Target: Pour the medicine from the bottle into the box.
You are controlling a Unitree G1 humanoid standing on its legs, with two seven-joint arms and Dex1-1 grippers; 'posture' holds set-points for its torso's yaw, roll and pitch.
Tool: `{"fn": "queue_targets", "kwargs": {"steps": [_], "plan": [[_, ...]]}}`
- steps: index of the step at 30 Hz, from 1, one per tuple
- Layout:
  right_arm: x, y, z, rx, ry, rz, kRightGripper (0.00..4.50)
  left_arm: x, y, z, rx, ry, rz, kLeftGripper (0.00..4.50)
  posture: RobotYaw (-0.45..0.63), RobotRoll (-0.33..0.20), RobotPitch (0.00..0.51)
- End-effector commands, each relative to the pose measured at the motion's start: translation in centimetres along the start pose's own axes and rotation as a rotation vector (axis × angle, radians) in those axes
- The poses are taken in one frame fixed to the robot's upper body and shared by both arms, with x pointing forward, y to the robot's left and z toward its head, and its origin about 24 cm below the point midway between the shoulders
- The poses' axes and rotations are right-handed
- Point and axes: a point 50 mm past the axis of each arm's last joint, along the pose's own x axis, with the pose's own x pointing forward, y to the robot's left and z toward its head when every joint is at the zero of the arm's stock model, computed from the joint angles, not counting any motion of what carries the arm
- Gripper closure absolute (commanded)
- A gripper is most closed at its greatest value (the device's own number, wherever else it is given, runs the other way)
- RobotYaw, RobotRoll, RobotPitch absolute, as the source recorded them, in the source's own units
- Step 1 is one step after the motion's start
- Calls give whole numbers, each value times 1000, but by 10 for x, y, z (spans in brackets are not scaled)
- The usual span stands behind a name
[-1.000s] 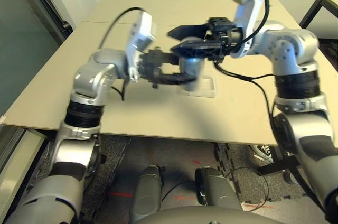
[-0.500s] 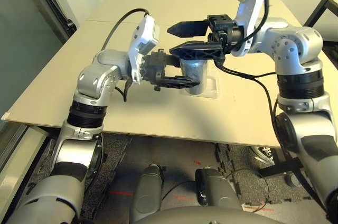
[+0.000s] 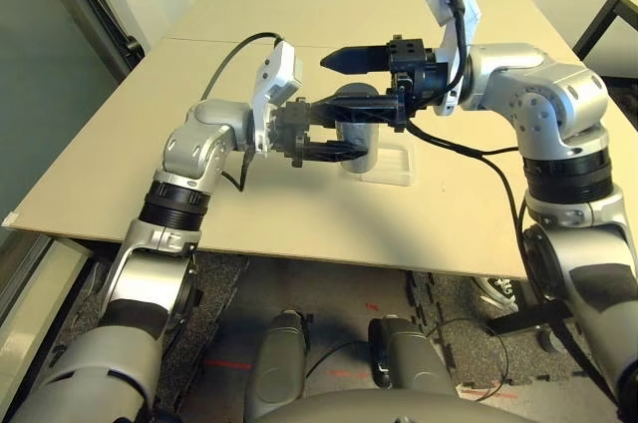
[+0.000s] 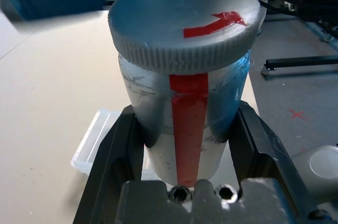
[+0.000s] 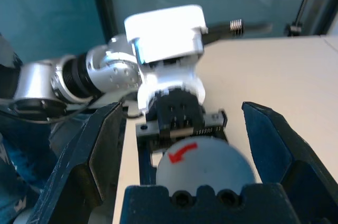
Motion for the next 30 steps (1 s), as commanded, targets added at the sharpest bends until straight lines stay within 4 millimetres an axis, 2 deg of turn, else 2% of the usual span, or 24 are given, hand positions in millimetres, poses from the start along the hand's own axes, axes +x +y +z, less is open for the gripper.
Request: {"fn": "queue_targets", "kwargs": {"steps": [1,8,14,30], "plan": [[-1,-8,-11,-18,59,-64,0,0,2,4,30,19,-6,2061,-22,0,62],[-3,-20,-23,-16,84,-151,0,0,-1,4,33,20,-6,2061,-10,0,62],[-7,-23,-23,-10,73,-175,0,-5,-2,1,25,34,11,2061,-4,0,68],[-35,-25,-23,49,42,-242,0,-19,-2,-3,9,44,68,2061,-9,0,72]]}}
